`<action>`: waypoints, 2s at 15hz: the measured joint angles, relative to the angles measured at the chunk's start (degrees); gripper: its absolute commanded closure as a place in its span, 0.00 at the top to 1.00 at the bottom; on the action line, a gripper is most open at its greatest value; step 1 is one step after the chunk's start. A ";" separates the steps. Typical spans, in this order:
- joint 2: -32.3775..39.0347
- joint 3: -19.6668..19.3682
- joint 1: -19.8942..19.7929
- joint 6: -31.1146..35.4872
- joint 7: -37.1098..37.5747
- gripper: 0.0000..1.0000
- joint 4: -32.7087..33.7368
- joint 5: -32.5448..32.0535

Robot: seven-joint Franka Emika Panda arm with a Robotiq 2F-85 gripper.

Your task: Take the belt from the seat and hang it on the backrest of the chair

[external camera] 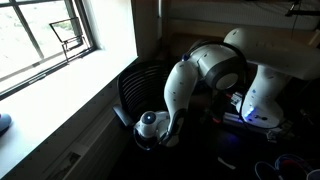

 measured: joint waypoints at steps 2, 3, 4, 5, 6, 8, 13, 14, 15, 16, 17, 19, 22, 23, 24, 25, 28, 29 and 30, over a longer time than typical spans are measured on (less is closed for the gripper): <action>0.26 -2.60 2.05 -0.93 2.52 1.00 0.00 1.14; 0.34 -2.91 2.46 -0.97 3.10 1.00 0.00 1.21; 0.39 -2.92 2.58 -0.93 3.17 1.00 0.03 1.21; 0.43 -2.94 2.63 -0.93 3.20 1.00 0.05 1.21; 0.45 -3.00 2.64 -0.93 3.37 1.00 0.05 1.22; 0.41 -3.76 3.16 -0.78 4.09 1.00 -0.09 1.28; -1.43 -8.14 6.85 2.57 7.40 1.00 -3.50 3.26; -1.90 -8.08 6.85 3.02 7.40 1.00 -4.12 3.39; -2.25 -8.08 6.85 3.26 7.40 1.00 -4.59 3.39; -2.32 -8.08 6.85 3.27 7.39 1.00 -4.64 3.46; -2.18 -7.97 6.80 3.27 7.24 1.00 -4.45 3.47; -0.50 -7.51 6.42 3.33 7.09 1.00 -2.80 3.51; 5.03 -9.42 7.77 3.16 7.60 1.00 1.48 4.83; 5.94 -10.84 9.17 3.03 8.00 1.00 2.27 5.62; 6.01 -11.57 10.10 2.89 8.09 0.75 2.18 6.09; 6.00 -11.59 10.16 2.89 8.08 0.73 2.17 6.12; 5.30 -10.39 9.19 3.12 7.37 0.52 2.04 6.14; 4.65 -8.43 7.10 3.65 5.88 0.44 1.95 6.13; 4.00 -5.89 4.10 4.46 3.85 0.37 1.89 6.07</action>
